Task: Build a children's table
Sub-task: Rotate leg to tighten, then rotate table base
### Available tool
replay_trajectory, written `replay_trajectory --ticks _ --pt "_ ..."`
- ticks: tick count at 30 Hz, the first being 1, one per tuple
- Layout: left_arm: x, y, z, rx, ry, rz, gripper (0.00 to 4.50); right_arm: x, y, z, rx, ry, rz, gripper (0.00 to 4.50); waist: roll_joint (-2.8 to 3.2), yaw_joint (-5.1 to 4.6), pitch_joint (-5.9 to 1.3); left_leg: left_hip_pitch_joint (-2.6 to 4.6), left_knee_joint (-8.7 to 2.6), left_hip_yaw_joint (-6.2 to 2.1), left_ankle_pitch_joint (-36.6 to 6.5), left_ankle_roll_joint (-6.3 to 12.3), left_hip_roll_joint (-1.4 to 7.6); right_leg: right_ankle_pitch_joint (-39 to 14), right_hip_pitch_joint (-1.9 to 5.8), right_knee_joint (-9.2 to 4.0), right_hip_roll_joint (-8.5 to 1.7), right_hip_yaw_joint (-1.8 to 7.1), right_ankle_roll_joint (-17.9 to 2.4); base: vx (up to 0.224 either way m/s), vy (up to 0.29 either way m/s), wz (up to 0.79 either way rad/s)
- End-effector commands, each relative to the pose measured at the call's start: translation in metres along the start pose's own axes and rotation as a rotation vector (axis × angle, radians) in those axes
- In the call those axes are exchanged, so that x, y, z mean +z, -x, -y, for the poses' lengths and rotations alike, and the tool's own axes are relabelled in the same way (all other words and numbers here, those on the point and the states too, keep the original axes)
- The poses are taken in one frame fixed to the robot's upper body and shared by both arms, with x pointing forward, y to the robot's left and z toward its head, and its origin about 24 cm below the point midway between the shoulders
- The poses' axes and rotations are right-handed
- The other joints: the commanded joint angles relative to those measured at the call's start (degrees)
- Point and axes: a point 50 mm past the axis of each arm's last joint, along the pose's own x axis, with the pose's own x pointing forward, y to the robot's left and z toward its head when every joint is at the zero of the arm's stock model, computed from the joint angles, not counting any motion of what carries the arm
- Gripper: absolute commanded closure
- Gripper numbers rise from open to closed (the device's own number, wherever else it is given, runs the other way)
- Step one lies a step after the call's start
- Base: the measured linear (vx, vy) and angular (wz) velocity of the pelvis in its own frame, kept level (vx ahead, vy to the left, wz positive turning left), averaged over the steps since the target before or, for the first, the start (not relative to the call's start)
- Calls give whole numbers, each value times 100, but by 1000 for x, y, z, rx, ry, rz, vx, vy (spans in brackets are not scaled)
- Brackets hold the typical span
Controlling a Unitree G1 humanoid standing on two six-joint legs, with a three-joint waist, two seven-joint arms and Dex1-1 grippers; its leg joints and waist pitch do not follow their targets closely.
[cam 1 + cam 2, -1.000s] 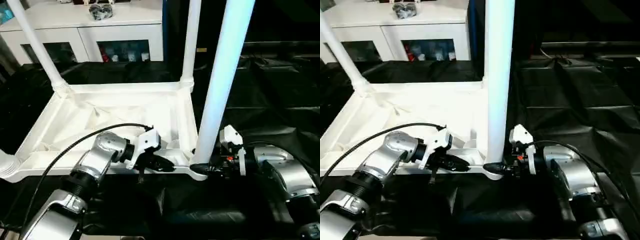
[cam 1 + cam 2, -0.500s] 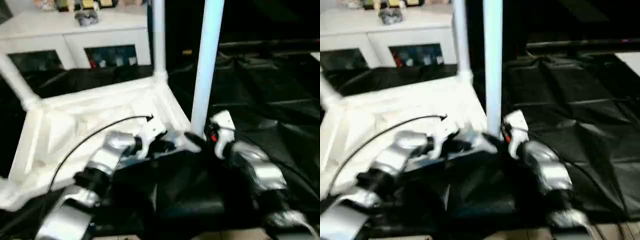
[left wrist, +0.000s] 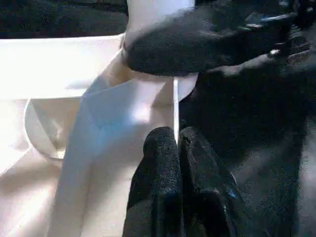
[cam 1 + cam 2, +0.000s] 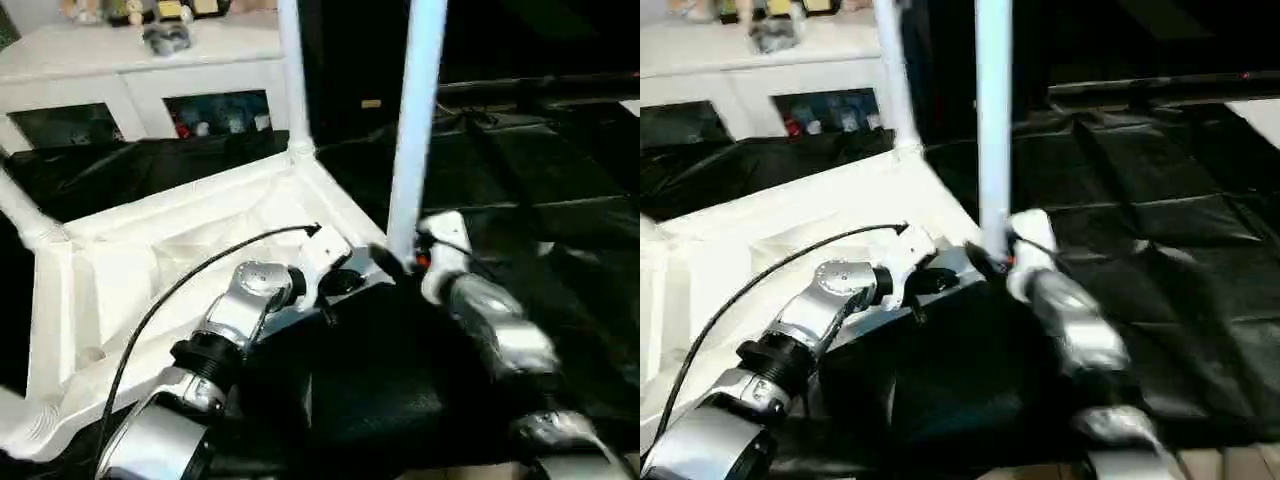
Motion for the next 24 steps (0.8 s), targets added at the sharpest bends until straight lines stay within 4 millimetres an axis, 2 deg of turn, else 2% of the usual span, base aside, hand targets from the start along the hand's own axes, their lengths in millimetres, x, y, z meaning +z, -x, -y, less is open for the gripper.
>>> replay_trajectory --ticks 1,2,3,4,5,6,7,8,9,10,11,12,13,15,16,17,18,19,20,21,22,23,24 --pt "6 1 0 -18 -45 13 450 -4 9 -17 202 39 -19 81 -86 15 -316 100 -377 -130 -1256 412 208 -140 243 -396 -257 130 -1353 0 0 0" --pt "5 3 0 -23 -47 12 450 -4 19 -12 214 58 -22 81 -90 86 -346 112 -327 -113 -950 581 208 276 241 -366 -252 125 -1386 0 0 0" --pt "3 6 0 -34 -60 11 450 -2 39 -1 227 68 -32 81 -111 107 -352 57 -302 -120 -683 729 196 614 263 -317 -258 114 -1434 0 0 0" --pt "3 8 0 -36 -62 12 450 -1 46 2 237 69 -36 81 -110 133 -350 54 -282 -112 -647 834 191 678 262 -318 -260 103 -1432 0 0 0" --pt "2 10 0 -39 -63 13 450 1 55 6 254 70 -42 81 -148 156 -346 46 -277 -110 -678 921 193 604 276 -324 -270 96 -1441 0 0 0" --pt "1 12 1 -53 -76 25 450 3 69 10 282 66 -52 81 -165 162 -338 45 -278 -102 -696 952 199 495 260 -337 -269 93 -1443 0 0 0" --pt "1 13 2 -57 -79 31 450 5 74 11 295 60 -55 81 -180 178 -326 37 -286 -104 -757 976 208 216 262 -360 -276 87 -1424 0 0 0" --pt "1 14 2 -53 -79 35 450 6 77 11 306 53 -55 81 -186 172 -313 33 -302 -107 -813 953 212 -84 248 -369 -279 81 -1419 0 0 0" --pt "3 15 2 -34 -76 62 450 8 83 9 346 29 -59 81 -220 177 -297 46 -310 -100 -919 913 217 -419 225 -409 -273 88 -1385 0 0 0" --pt "4 16 2 -37 -58 78 450 9 85 7 368 18 -62 81 -201 189 -292 63 -315 -102 -969 886 224 -571 218 -415 -272 91 -1371 0 0 0" --pt "6 18 3 -50 -37 102 450 10 88 3 408 4 -67 81 -212 201 -280 52 -332 -108 -1007 841 231 -787 219 -424 -274 96 -1335 0 0 0" --pt "7 19 3 -54 -34 107 450 11 88 2 416 1 -68 81 -213 201 -274 62 -344 -104 -1040 807 240 -884 209 -434 -276 102 -1324 0 0 0" --pt "10 21 4 -53 -36 124 406 11 88 -2 441 -6 -71 80 -248 210 -285 63 -349 -114 -1002 767 256 -898 203 -427 -280 110 -1305 0 0 0" --pt "14 26 6 -48 -41 145 395 11 87 -7 468 -11 -72 80 -226 228 -291 74 -346 -116 -917 748 257 -796 177 -415 -276 120 -1304 0 0 0" --pt "20 33 8 -42 -32 171 389 10 83 -12 491 -19 -72 80 -308 253 -288 54 -352 -117 -831 750 266 -646 190 -390 -296 122 -1372 0 0 0" --pt "27 43 10 -26 -12 201 375 11 77 -18 523 -31 -67 80 -273 277 -304 61 -346 -120 -722 751 271 -490 186 -346 -301 121 -1435 0 0 0" --pt "30 49 11 -18 -2 212 375 12 74 -21 534 -34 -63 80 -323 269 -304 62 -345 -115 -660 760 280 -376 188 -326 -297 118 -1474 0 0 0" --pt "32 63 14 -10 26 222 360 13 66 -24 543 -35 -50 80 -410 261 -283 43 -342 -107 -528 812 264 -277 170 -314 -283 111 -1511 0 0 0" --pt "32 63 14 -10 26 222 360 13 66 -24 543 -35 -50 80 -410 261 -283 43 -342 -107 -528 812 264 -277 170 -314 -283 111 -1511 0 0 0" --pt "32 68 17 -11 36 222 345 14 63 -25 542 -35 -47 80 -356 266 -265 70 -341 -100 -589 776 258 -441 139 -328 -267 124 -1476 0 0 0" --pt "23 85 23 -7 49 193 339 15 52 -24 511 -26 -29 80 -465 258 -247 62 -347 -87 -640 762 249 -535 144 -350 -258 127 -1449 0 0 0" --pt "22 87 24 -7 51 189 330 15 50 -24 505 -25 -26 80 -490 268 -280 72 -343 -113 -610 705 271 -503 161 -283 -292 120 -1484 0 0 0" --pt "13 99 32 12 66 172 320 16 38 -20 447 -18 -11 80 -460 249 -252 59 -363 -109 -601 641 245 -718 134 -301 -275 127 -1367 0 0 0"
